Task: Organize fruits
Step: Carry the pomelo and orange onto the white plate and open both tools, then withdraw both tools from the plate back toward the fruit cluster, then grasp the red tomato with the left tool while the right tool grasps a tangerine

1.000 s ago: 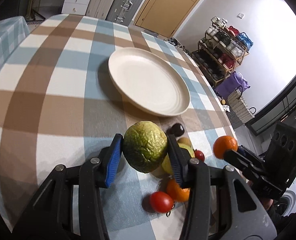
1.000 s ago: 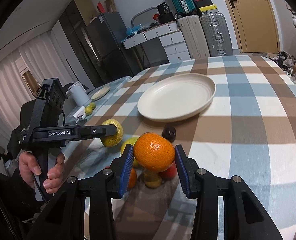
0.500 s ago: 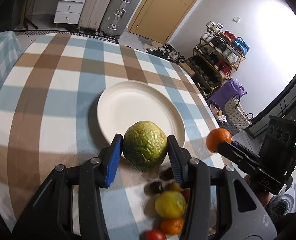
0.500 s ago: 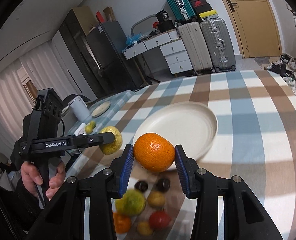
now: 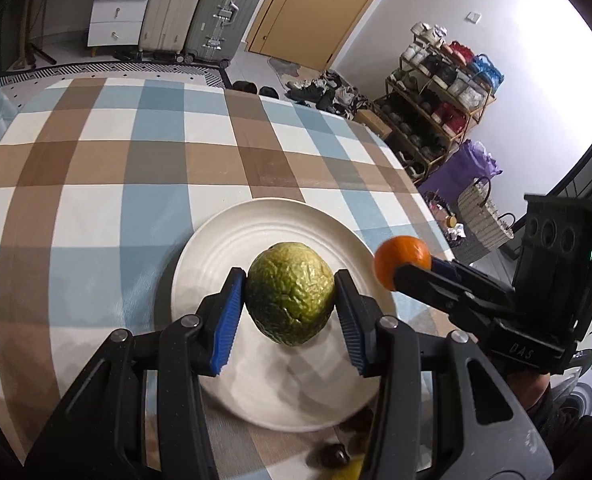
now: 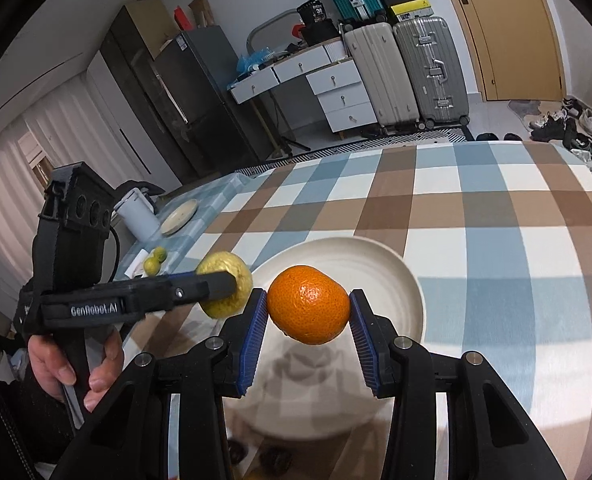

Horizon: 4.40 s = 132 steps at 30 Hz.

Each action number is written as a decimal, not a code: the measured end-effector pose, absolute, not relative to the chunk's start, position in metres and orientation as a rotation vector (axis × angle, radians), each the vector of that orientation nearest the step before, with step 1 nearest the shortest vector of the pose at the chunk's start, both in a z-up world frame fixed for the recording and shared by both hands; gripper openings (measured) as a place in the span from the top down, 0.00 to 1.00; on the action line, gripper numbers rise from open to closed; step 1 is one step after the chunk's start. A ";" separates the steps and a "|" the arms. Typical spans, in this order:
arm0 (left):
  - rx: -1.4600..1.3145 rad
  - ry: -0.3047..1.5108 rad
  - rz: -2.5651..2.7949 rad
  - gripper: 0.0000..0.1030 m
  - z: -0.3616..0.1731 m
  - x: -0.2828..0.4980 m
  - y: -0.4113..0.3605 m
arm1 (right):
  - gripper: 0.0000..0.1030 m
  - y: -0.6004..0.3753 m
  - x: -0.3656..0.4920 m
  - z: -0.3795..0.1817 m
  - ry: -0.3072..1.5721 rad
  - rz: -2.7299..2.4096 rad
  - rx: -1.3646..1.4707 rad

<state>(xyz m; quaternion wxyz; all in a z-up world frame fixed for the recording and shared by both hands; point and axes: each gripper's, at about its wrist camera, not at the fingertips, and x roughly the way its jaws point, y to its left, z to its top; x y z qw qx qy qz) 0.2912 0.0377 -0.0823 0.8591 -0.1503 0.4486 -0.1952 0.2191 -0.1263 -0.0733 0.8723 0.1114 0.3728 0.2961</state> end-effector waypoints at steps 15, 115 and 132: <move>-0.328 0.962 -0.380 0.59 -0.112 0.341 0.034 | 0.59 -0.112 0.284 -0.106 0.862 0.613 0.307; -0.053 0.963 -0.422 0.69 -0.127 0.013 0.006 | 0.00 -0.143 -0.017 -0.090 0.655 0.534 0.184; -0.065 0.919 -0.389 0.72 -0.113 0.006 0.027 | 0.00 -0.145 -0.016 -0.099 0.678 0.533 0.203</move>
